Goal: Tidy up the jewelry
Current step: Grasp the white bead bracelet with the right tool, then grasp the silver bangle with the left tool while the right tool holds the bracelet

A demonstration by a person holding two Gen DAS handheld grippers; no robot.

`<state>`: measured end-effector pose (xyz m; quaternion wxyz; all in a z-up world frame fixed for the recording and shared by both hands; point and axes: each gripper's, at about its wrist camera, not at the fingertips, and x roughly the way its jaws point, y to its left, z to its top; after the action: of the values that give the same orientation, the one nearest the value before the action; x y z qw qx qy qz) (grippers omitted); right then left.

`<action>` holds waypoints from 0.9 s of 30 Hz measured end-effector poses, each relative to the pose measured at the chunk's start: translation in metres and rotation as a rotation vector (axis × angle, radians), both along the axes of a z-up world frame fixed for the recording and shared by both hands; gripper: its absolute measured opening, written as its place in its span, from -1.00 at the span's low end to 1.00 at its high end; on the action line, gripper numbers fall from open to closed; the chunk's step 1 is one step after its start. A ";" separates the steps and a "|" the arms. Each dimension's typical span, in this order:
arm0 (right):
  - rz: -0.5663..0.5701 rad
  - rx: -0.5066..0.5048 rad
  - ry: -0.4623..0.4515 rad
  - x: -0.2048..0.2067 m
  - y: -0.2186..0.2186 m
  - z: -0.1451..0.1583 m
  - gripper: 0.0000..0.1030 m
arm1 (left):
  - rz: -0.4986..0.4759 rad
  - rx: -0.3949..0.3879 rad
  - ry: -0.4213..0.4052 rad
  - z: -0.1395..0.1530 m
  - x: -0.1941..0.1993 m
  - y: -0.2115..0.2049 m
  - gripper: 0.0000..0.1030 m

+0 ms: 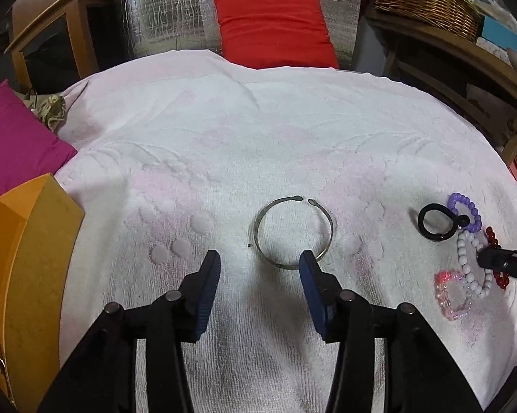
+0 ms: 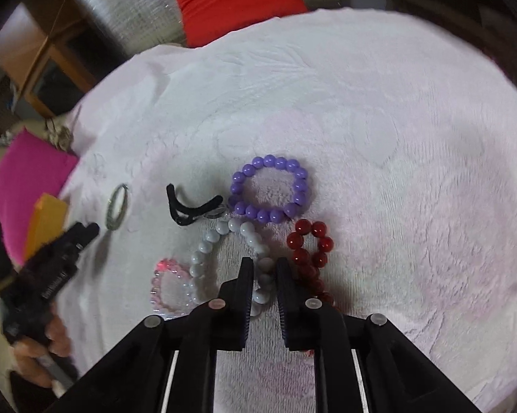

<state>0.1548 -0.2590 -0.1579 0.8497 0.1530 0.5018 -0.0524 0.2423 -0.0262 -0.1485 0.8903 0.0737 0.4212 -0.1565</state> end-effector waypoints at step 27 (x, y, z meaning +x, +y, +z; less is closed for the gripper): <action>0.035 -0.150 -0.027 0.000 0.015 0.000 -0.76 | 0.020 -0.101 0.106 -0.026 0.039 -0.031 0.35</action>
<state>0.1547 -0.2438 -0.1574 0.8664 0.0806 0.4874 -0.0729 0.2817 -0.0574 -0.1743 0.8710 0.0162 0.4599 -0.1721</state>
